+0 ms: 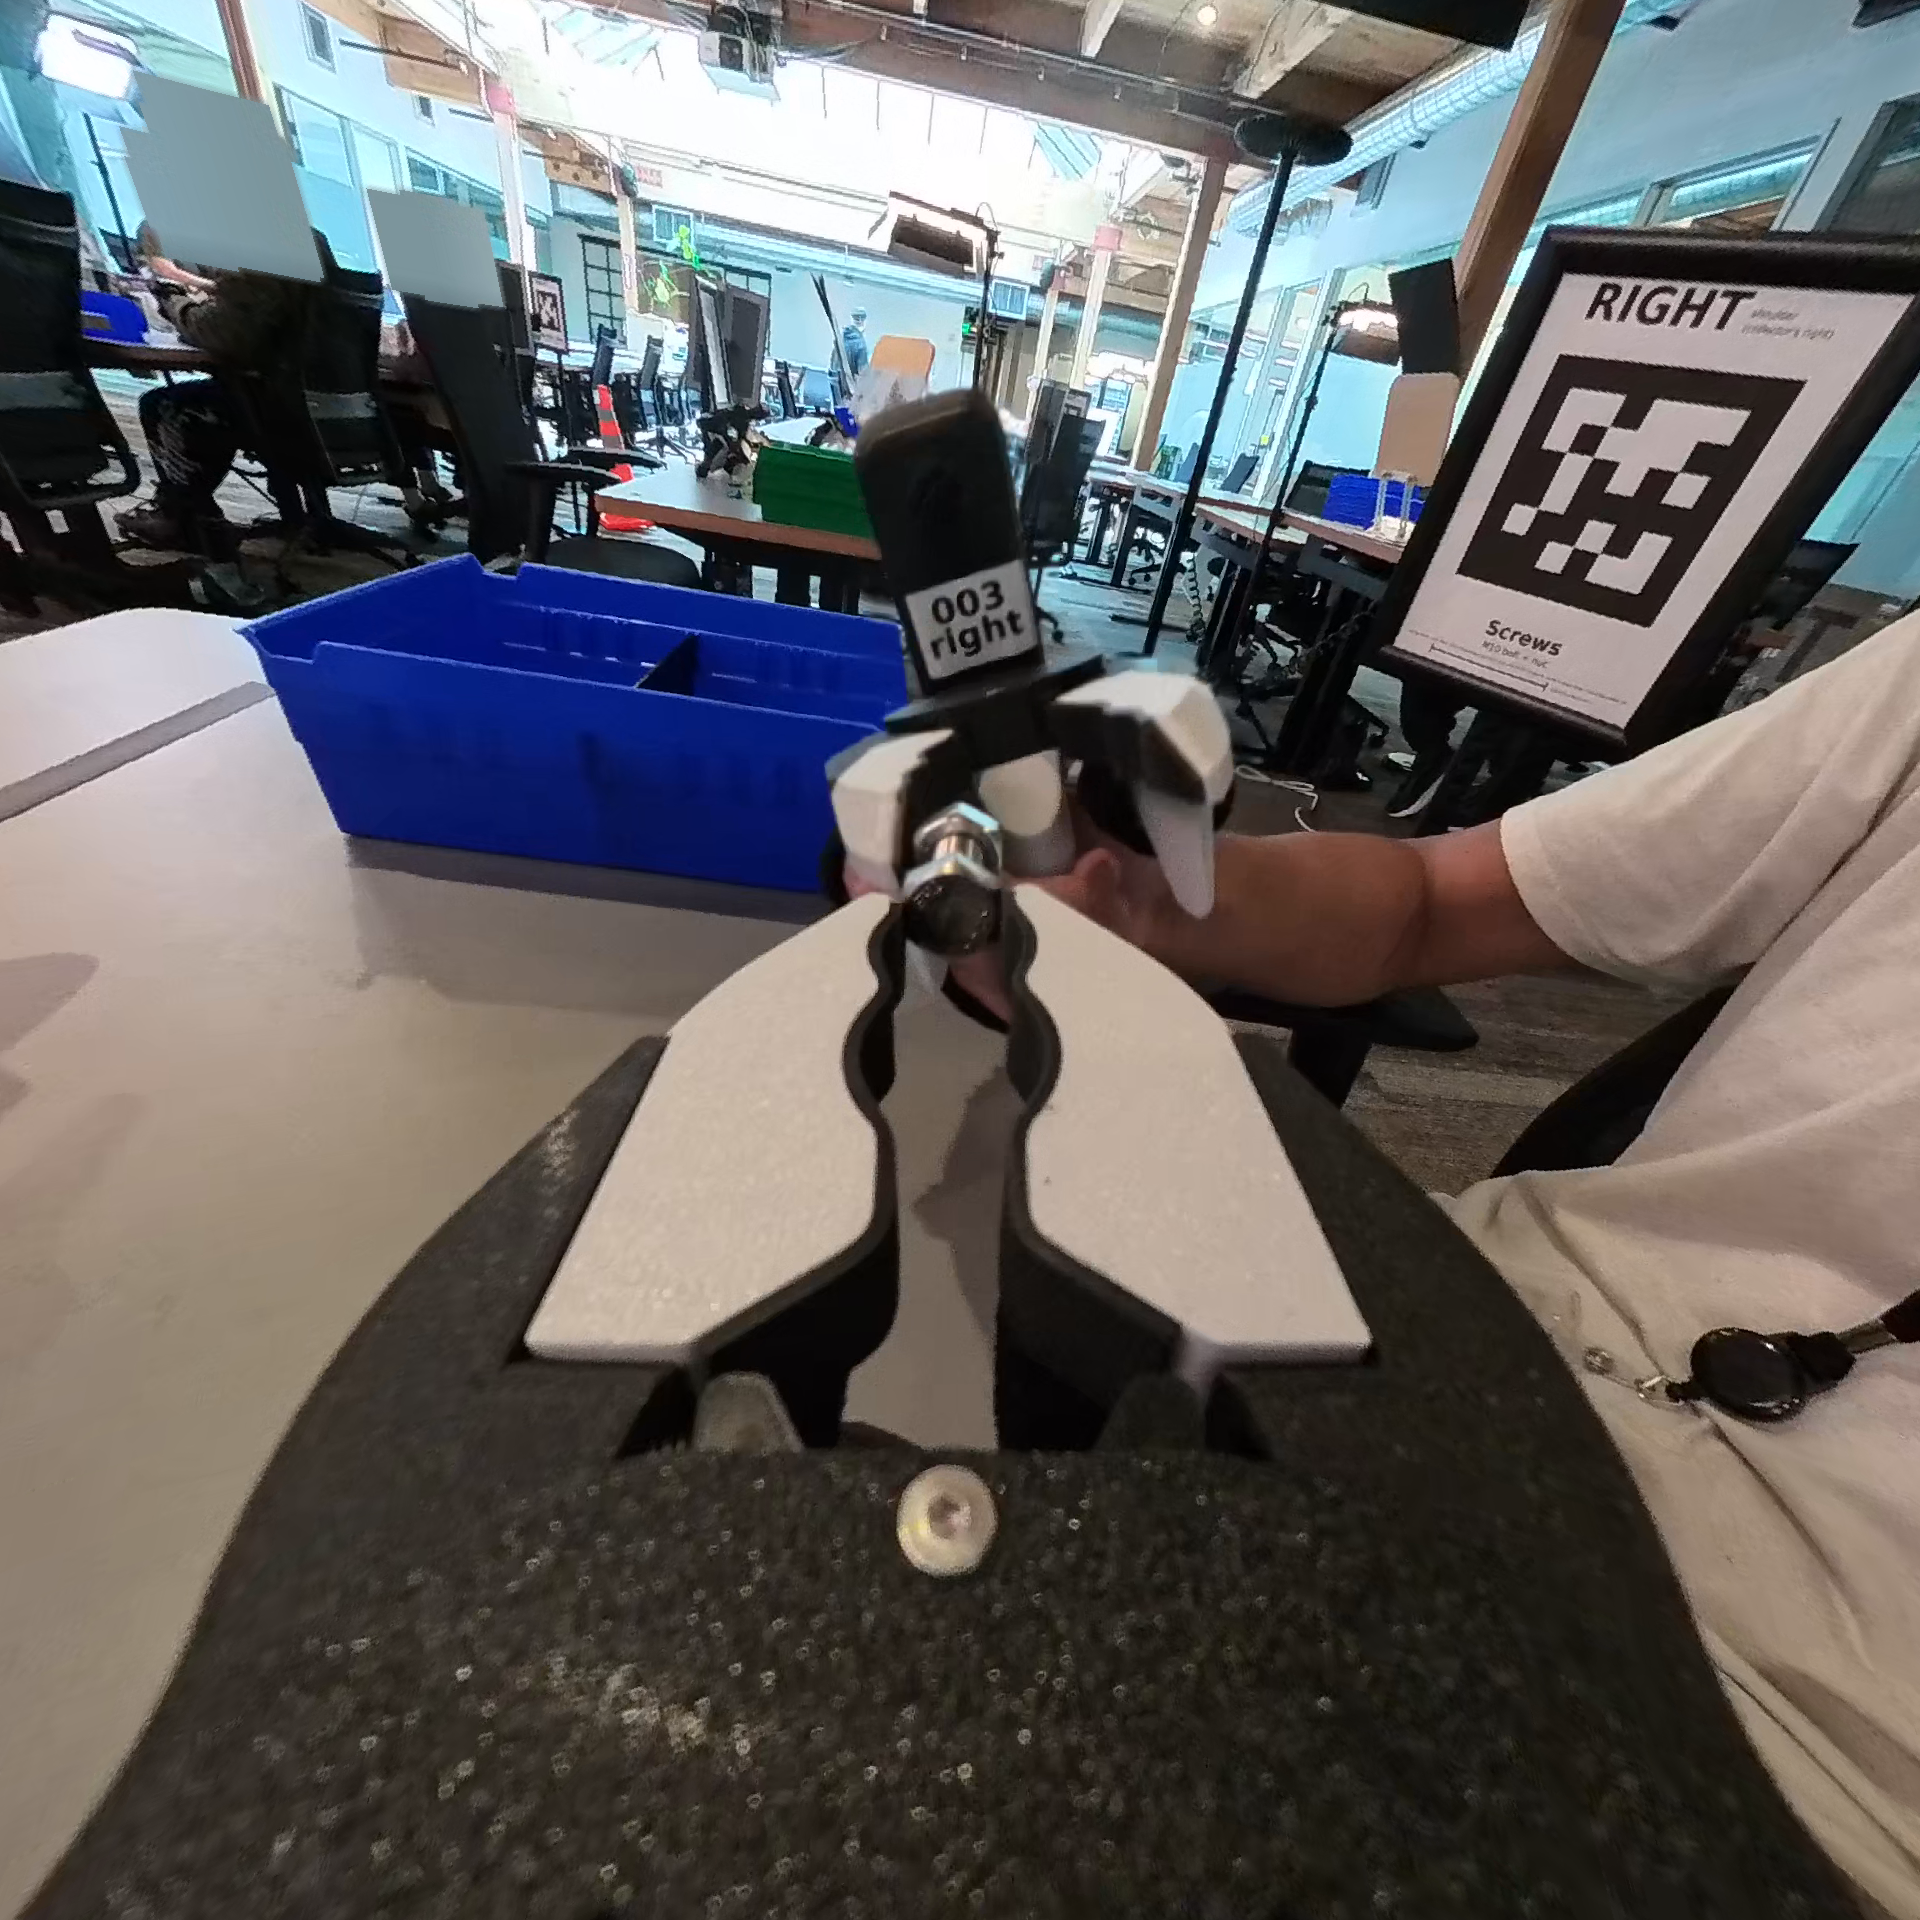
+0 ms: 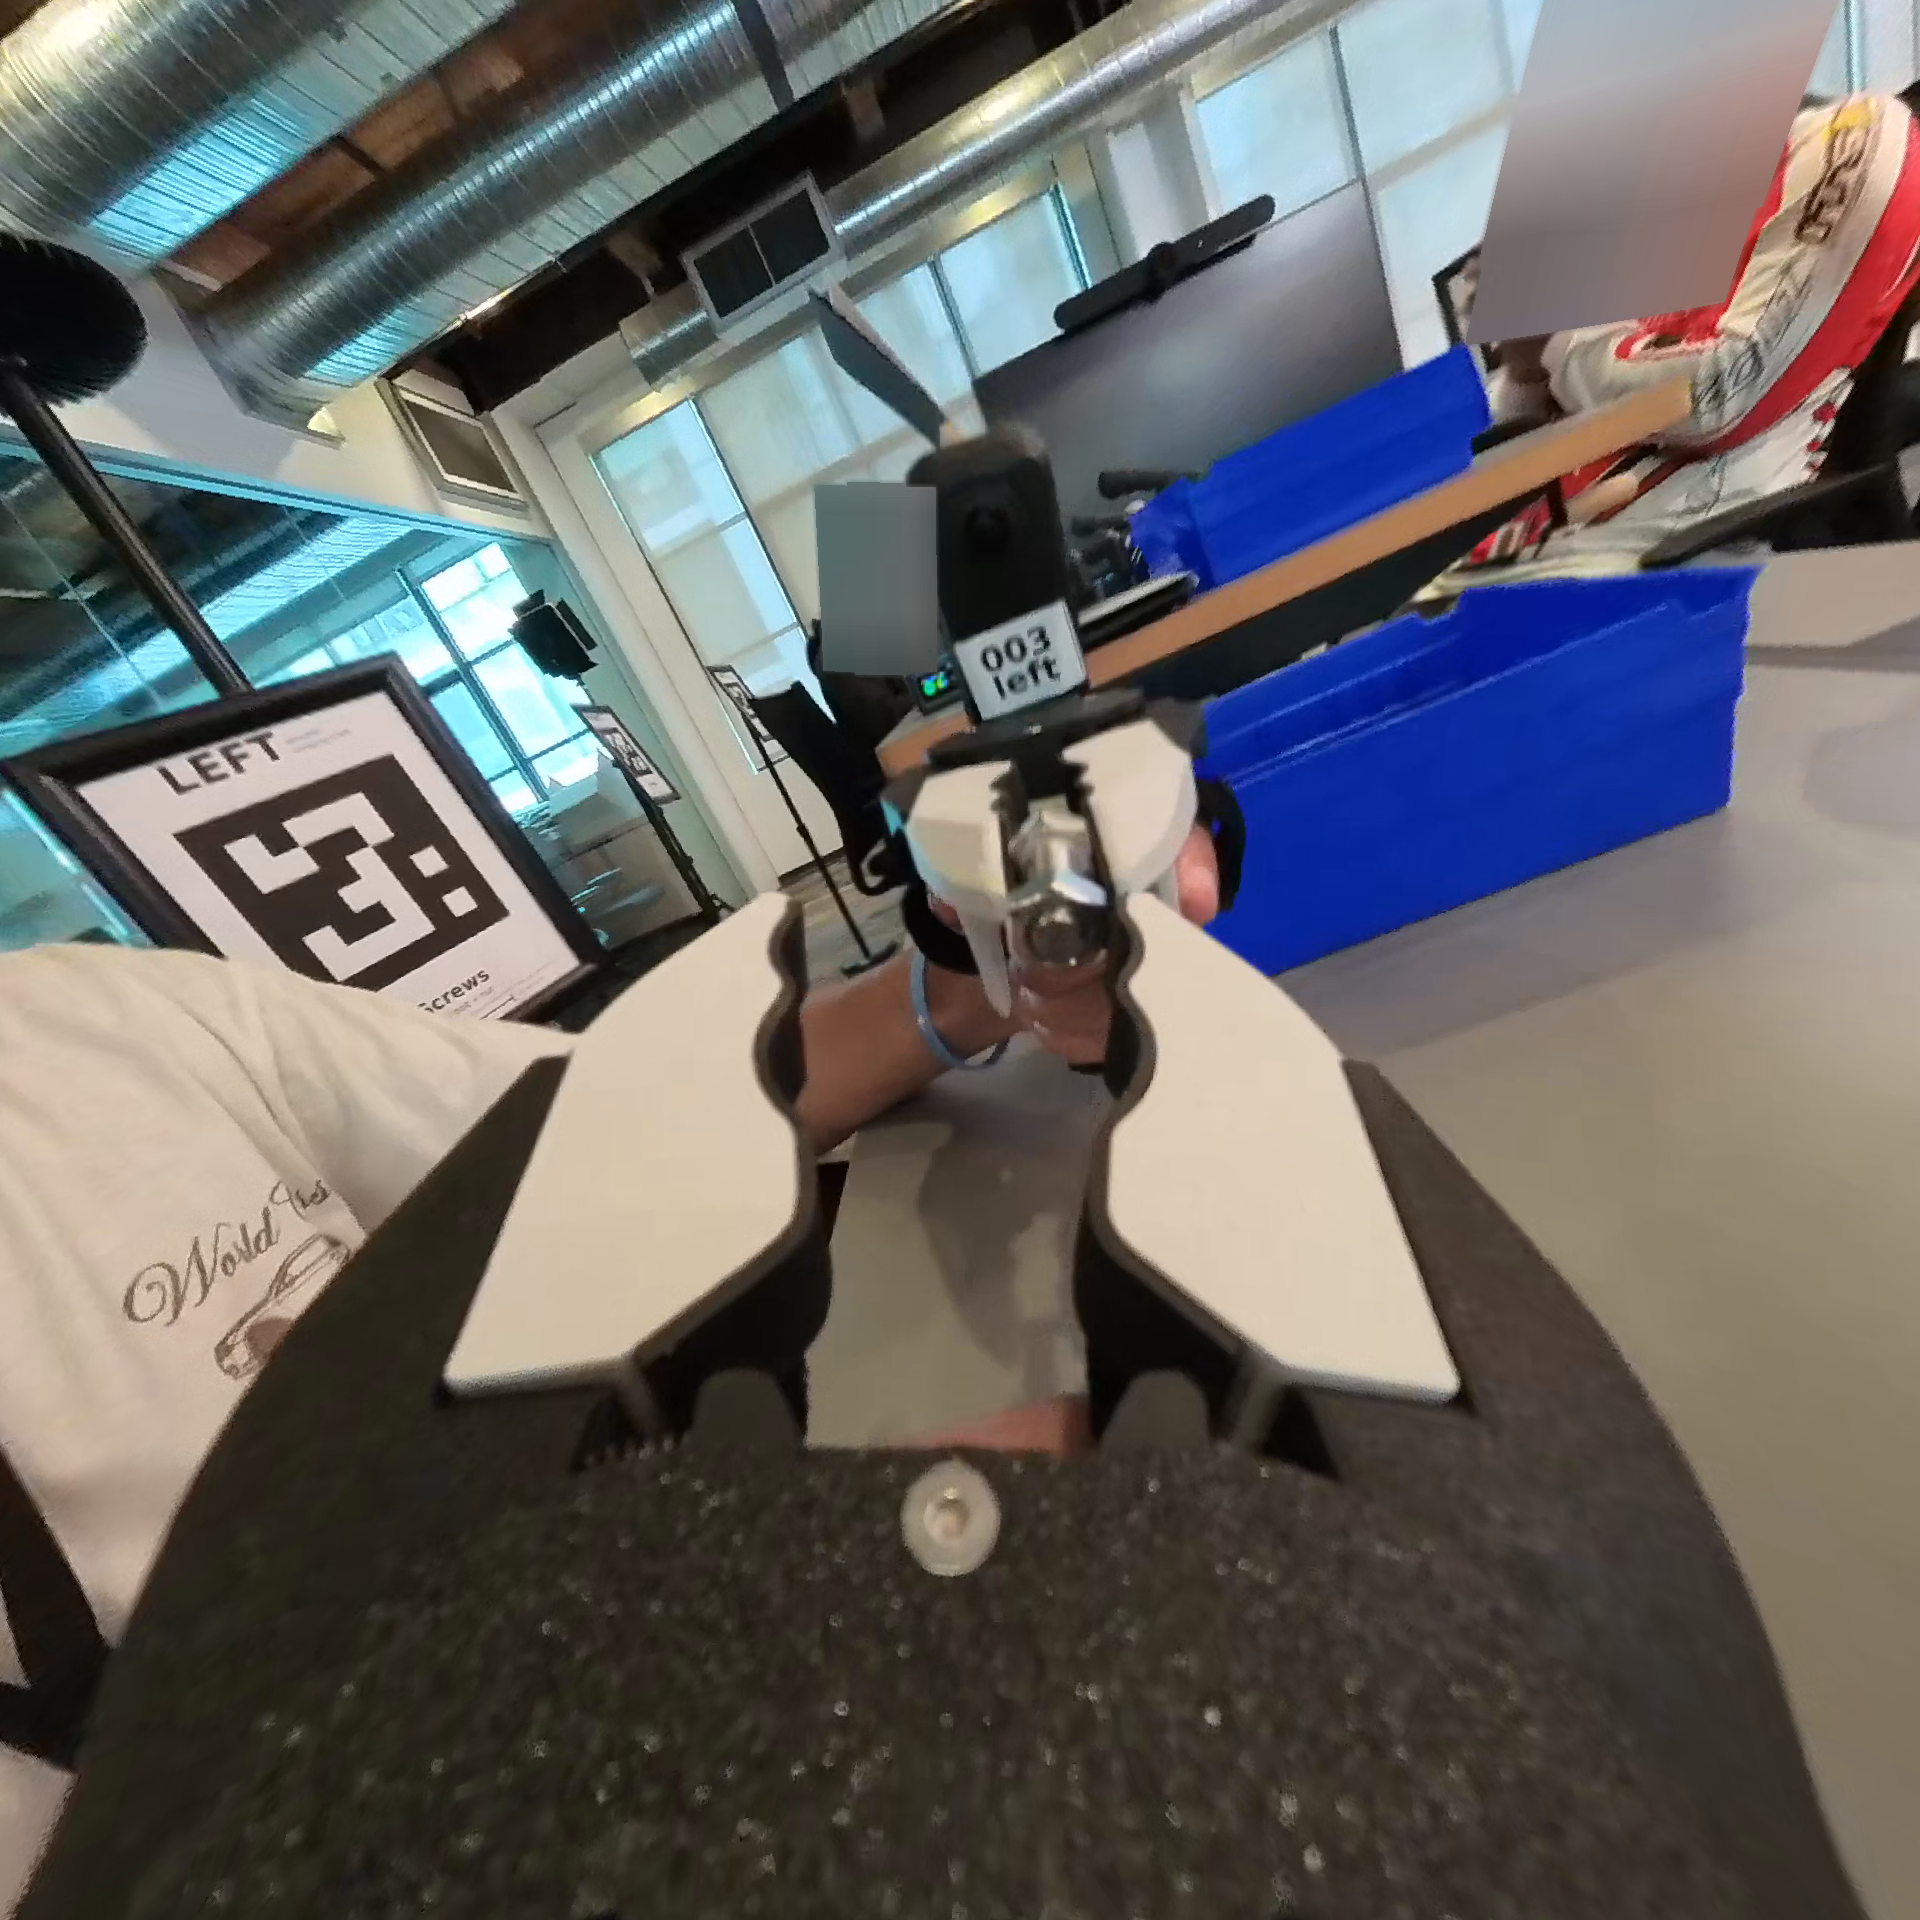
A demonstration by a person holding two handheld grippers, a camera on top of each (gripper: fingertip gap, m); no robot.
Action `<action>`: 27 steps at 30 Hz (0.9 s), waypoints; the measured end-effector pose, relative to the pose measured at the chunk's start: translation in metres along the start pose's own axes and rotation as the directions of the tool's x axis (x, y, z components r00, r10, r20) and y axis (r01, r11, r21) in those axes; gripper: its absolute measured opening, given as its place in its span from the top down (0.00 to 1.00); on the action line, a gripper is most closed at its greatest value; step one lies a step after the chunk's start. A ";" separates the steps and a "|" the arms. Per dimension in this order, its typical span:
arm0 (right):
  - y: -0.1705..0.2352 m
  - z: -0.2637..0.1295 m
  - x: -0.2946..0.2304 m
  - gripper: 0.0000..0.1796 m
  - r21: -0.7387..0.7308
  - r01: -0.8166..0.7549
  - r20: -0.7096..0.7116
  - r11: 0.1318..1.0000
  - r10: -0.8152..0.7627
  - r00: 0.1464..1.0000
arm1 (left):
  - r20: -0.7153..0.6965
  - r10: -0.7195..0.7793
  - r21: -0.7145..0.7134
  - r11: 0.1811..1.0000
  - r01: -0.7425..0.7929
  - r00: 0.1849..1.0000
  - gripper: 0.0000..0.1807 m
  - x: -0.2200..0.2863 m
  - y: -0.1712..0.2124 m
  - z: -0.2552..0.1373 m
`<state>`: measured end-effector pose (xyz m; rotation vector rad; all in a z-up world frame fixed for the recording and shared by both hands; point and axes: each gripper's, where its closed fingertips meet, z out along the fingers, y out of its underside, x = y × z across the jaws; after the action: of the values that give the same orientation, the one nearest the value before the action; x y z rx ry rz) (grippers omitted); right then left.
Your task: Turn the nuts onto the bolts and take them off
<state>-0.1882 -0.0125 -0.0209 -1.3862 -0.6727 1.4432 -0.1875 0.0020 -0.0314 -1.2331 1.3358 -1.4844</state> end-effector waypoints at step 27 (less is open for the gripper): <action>-0.017 -0.006 0.001 0.72 0.043 -0.012 0.002 0.999 0.012 1.000 | 0.030 0.024 -0.021 1.000 -0.023 0.999 0.91 -0.003 0.001 -0.002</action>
<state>-0.1781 -0.0069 -0.0074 -1.3578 -0.6320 1.4609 -0.1884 0.0053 -0.0332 -1.2436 1.3443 -1.4336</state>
